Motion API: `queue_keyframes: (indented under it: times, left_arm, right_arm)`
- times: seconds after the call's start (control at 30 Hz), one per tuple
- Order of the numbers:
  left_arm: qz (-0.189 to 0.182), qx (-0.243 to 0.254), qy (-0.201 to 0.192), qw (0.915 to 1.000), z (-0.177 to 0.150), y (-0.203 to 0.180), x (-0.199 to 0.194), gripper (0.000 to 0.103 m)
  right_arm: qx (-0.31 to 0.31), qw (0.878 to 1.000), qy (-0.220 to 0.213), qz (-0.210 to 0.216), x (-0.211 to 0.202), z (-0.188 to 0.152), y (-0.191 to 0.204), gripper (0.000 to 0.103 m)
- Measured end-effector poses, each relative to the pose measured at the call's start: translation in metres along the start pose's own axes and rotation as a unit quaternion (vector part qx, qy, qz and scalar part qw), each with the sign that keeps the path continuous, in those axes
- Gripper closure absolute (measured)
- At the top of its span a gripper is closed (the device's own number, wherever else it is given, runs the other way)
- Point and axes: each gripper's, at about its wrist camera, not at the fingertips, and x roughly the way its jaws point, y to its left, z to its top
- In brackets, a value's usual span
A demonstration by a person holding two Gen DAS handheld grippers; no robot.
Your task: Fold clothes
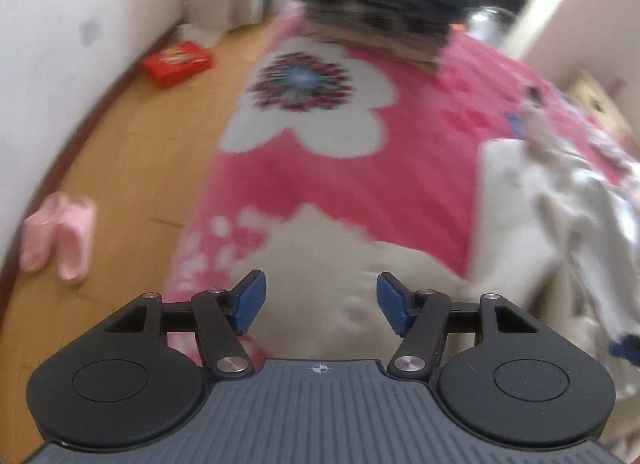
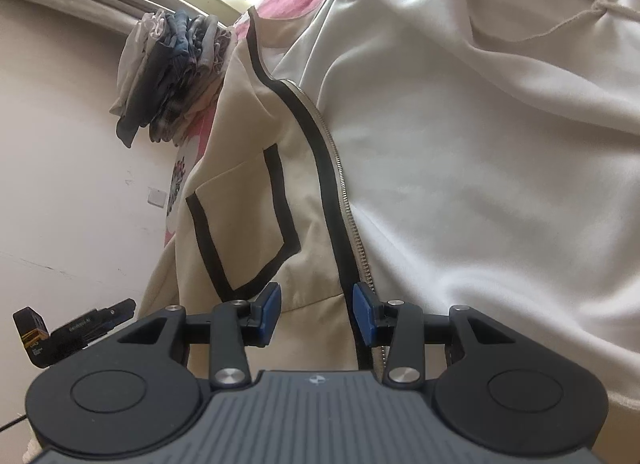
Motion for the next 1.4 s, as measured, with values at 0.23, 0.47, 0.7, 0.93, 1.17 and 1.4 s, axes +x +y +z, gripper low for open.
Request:
queue_keyframes:
  times: [0.23,0.47,0.7,0.93,1.17,1.4]
  left_arm:
    - [-0.021,-0.108,0.03,0.9935,0.004,0.046,0.036,0.041]
    - [-0.053,-0.104,0.039,0.9925,-0.003,0.047,0.04,0.052]
    - [0.007,-0.024,0.024,0.9994,-0.003,0.017,0.03,0.096]
    - [0.054,-0.003,-0.079,0.9954,0.013,-0.003,-0.021,0.098]
    - [0.138,-0.001,-0.236,0.9617,0.058,-0.01,-0.088,0.099]
    - [0.227,-0.004,-0.306,0.9246,0.098,0.011,-0.101,0.099]
  right_arm:
    - [0.002,1.0,0.006,0.003,0.007,-0.002,0.003,0.06]
    - [0.006,1.0,0.008,0.004,0.008,-0.005,0.005,0.06]
    - [0.006,1.0,0.01,0.007,0.009,-0.009,0.006,0.06]
    - [0.003,1.0,-0.002,0.016,0.001,-0.011,0.009,0.06]
    - [-0.01,1.0,-0.012,0.017,-0.002,-0.008,0.015,0.061]
    - [-0.023,1.0,-0.017,0.011,0.002,-0.006,0.017,0.062]
